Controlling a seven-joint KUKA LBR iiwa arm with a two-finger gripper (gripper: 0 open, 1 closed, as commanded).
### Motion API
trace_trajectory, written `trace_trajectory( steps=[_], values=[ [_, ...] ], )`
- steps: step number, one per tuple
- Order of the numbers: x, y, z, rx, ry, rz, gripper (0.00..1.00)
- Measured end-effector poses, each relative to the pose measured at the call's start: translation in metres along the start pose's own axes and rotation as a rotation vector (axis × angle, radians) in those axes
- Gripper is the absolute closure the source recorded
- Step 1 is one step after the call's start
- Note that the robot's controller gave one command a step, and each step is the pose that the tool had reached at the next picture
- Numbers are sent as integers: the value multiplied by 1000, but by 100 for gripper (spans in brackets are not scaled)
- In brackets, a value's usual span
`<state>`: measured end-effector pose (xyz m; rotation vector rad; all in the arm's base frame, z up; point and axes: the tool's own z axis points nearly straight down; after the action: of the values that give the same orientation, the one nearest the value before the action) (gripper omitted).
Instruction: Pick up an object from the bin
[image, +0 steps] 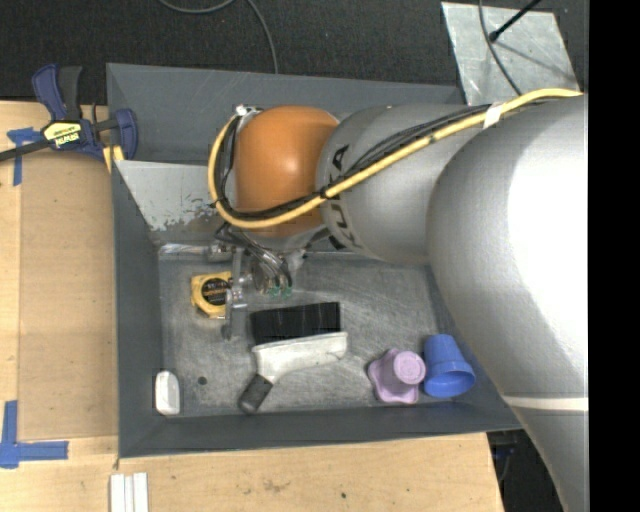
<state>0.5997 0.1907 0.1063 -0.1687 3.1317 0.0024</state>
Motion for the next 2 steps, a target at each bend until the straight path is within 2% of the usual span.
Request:
trace_trajectory(
  steps=[1,2],
  values=[
    [2,-1,32,0,2,83,0],
    [-14,13,33,0,-4,-188,100]
  ],
)
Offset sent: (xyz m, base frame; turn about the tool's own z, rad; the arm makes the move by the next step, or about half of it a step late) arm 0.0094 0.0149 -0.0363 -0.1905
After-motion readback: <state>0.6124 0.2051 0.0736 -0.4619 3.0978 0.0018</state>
